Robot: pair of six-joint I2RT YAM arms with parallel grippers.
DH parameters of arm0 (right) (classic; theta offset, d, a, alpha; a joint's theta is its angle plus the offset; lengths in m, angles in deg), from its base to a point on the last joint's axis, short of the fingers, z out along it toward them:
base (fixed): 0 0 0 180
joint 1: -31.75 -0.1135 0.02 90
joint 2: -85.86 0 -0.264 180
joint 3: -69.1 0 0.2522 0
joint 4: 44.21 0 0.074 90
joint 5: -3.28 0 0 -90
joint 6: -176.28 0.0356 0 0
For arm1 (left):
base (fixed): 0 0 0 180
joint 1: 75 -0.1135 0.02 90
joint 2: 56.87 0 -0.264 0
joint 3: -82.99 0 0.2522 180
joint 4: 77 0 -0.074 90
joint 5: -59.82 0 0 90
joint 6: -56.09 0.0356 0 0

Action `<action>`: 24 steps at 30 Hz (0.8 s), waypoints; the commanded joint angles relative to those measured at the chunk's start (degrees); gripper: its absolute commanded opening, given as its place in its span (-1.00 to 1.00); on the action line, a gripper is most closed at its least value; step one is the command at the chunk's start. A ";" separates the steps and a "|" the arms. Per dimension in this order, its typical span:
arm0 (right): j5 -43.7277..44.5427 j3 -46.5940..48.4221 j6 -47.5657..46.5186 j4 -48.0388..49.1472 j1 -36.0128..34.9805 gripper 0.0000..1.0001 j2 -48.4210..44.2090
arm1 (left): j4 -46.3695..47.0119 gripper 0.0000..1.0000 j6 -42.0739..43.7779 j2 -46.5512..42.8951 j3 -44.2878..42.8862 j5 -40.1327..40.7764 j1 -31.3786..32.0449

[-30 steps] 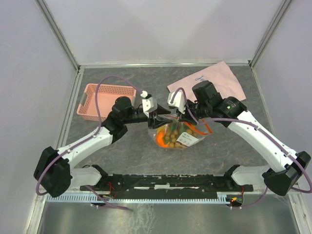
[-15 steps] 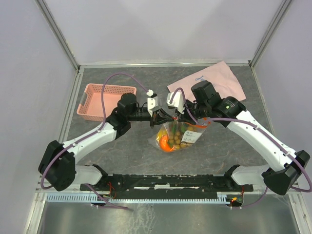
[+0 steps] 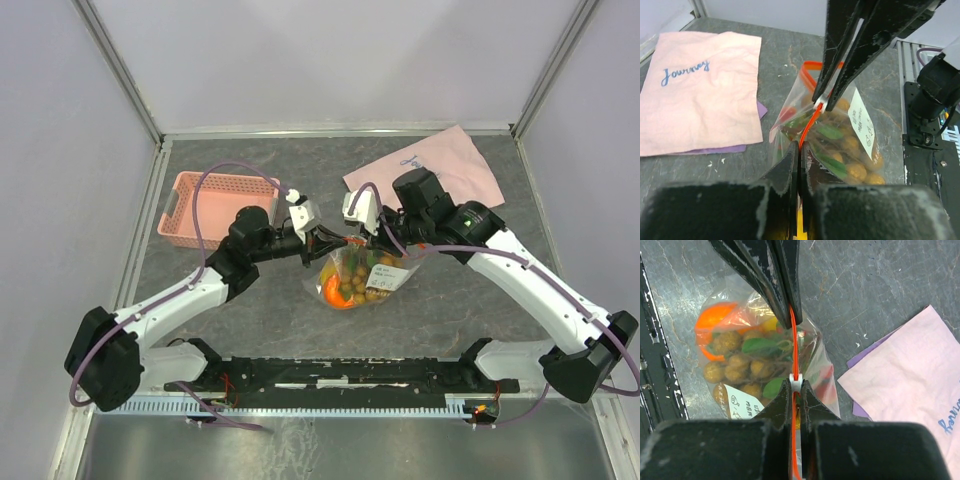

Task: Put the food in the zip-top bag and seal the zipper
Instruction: Zip the zipper food storage bag at the center of the board.

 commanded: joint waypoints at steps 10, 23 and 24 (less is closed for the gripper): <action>7.54 -1.12 2.41 -3.21 1.78 -0.97 -4.01 | 3.72 -0.95 -4.50 -3.84 5.52 17.52 -2.66; 14.06 -1.24 7.54 -8.10 2.22 -0.97 -7.27 | 2.50 -0.95 -4.08 -5.18 6.56 29.78 -2.95; 14.55 -1.38 8.02 -8.35 2.23 -0.97 -7.91 | 2.31 -0.95 -4.14 -5.13 6.54 30.67 -2.93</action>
